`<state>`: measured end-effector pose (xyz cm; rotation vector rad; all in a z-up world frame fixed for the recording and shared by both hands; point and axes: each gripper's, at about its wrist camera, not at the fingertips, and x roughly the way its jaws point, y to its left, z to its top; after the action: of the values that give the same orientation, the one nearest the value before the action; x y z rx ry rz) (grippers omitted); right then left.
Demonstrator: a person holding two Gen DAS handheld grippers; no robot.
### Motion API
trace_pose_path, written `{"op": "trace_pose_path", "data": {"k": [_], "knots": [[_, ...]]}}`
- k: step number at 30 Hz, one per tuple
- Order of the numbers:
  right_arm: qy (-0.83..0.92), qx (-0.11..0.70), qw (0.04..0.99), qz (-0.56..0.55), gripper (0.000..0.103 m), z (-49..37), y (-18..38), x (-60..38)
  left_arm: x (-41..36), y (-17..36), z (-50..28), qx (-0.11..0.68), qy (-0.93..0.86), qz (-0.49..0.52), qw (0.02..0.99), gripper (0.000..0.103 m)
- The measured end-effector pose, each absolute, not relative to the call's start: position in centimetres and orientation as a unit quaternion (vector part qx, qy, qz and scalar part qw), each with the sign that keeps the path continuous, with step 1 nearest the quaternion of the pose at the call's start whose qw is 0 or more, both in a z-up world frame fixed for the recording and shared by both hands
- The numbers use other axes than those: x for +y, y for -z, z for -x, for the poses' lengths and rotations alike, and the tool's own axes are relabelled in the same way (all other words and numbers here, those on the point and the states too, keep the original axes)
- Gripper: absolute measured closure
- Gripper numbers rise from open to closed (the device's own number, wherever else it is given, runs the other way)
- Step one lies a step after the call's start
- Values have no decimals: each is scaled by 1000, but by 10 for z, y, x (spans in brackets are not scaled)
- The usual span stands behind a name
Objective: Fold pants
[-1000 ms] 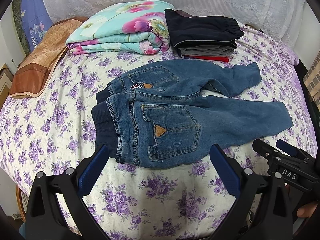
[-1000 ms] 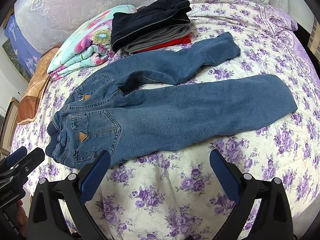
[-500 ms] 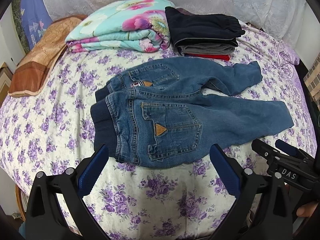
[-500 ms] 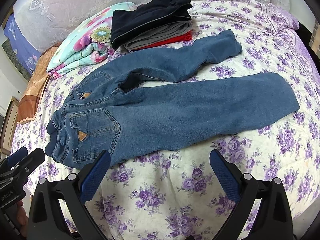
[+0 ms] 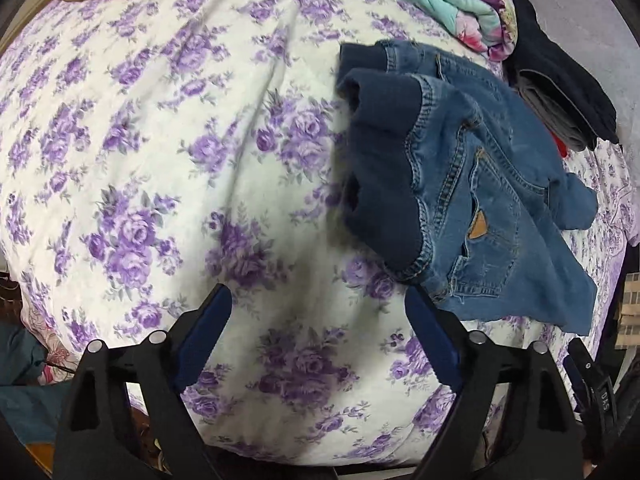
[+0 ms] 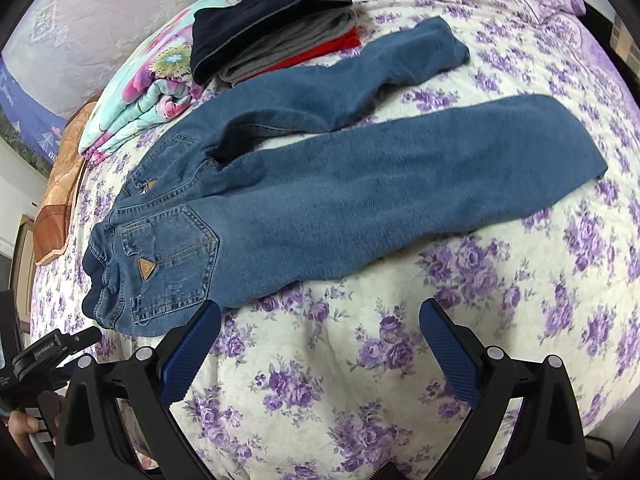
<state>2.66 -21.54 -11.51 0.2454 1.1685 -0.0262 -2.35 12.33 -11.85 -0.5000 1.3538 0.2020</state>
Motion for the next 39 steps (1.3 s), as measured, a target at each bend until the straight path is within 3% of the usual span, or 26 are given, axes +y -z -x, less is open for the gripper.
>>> {"op": "trace_pose_path", "data": {"k": [10, 11, 15, 17, 18, 22, 25, 29, 34, 36, 38, 39], "knots": [[17, 551, 825, -126, 3, -27, 116, -224, 100, 112, -14, 614, -40, 221, 757, 19], [19, 551, 824, -127, 3, -27, 117, -225, 100, 113, -16, 612, -44, 215, 760, 24], [31, 554, 821, -135, 3, -28, 119, -233, 98, 124, -29, 624, -41, 225, 747, 63], [39, 555, 819, -141, 4, -30, 120, -241, 97, 129, -31, 621, -34, 241, 745, 78], [39, 555, 818, -147, 4, -30, 121, -246, 98, 127, -30, 613, -34, 249, 749, 80], [92, 534, 821, -180, 4, -32, 123, -298, 93, 114, -24, 599, -27, 232, 766, 80], [154, 495, 811, -272, 4, -29, 124, -369, 94, 113, -20, 599, -29, 234, 765, 80], [218, 469, 800, -305, 23, -33, 130, -445, 93, 114, -13, 597, -41, 237, 765, 80], [217, 470, 780, -351, 28, -48, 147, -502, 84, 118, -20, 595, -77, 242, 762, 79], [203, 476, 776, -361, 29, -61, 155, -510, 81, 120, -21, 598, -90, 240, 759, 73], [181, 484, 767, -379, 43, -77, 165, -516, 80, 124, -23, 598, -97, 247, 756, 62], [175, 486, 764, -386, 44, -81, 168, -516, 80, 127, -25, 598, -103, 255, 753, 60]]}}
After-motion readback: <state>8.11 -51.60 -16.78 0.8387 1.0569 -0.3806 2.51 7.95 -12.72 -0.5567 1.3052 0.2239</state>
